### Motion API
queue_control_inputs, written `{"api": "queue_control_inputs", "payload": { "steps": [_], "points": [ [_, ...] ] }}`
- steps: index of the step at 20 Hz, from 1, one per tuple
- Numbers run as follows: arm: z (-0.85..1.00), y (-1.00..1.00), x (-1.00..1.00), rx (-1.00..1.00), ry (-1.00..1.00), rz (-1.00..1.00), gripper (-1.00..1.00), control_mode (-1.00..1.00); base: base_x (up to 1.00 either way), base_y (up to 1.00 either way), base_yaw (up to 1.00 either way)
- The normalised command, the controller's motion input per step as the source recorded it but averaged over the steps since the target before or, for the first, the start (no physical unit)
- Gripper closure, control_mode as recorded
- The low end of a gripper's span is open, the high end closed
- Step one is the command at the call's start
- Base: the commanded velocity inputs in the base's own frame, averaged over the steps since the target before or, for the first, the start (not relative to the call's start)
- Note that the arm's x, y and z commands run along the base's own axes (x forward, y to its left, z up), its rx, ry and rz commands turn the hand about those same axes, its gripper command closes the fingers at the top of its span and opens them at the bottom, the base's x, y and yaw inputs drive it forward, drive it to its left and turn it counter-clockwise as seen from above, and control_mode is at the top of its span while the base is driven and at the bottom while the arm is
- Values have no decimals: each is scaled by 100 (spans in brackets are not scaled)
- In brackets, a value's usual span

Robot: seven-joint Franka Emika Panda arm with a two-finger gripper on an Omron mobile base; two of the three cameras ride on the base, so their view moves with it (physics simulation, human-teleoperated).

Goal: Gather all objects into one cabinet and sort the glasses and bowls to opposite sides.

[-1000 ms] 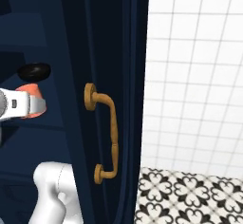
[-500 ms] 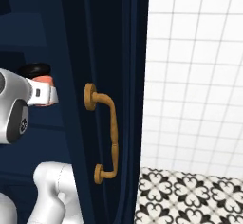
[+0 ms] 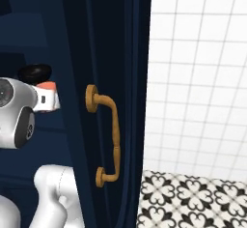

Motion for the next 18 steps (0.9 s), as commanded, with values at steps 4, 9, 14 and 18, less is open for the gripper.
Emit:
{"api": "queue_control_inputs", "payload": {
  "steps": [4,9,14,18],
  "points": [
    [-16,3,54,0,0,0,100,-100,0,0,0],
    [-28,0,62,0,0,-1,100,-100,0,0,0],
    [-25,0,76,0,0,0,100,-100,0,0,0],
    [-21,0,88,0,-2,0,100,-100,0,0,0]
  ]
}}
